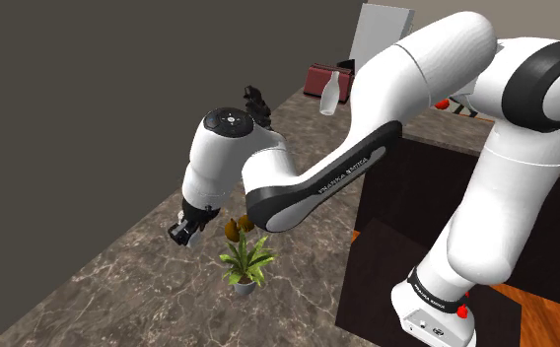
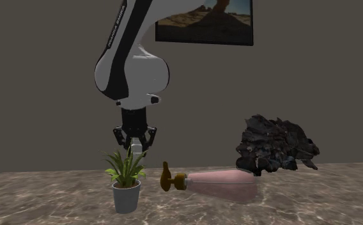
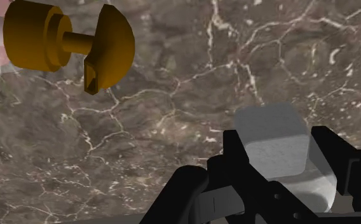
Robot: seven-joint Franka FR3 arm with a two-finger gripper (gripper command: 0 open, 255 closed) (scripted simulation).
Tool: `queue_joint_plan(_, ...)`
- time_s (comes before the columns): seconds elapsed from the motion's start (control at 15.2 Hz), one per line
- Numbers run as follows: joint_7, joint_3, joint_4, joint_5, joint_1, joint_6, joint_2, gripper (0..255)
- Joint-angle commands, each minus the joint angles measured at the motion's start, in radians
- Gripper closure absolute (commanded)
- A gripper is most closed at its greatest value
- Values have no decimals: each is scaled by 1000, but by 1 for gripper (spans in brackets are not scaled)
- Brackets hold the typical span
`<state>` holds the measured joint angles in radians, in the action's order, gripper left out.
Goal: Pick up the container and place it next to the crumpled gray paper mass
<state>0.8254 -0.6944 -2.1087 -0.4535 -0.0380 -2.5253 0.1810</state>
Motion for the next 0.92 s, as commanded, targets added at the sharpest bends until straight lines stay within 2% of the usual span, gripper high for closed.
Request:
queue_joint_plan(0.0,-23,-10,8,30,7,21,-19,255)
queue_joint_plan(0.86,-143,-41,87,180,34,158,-119,255)
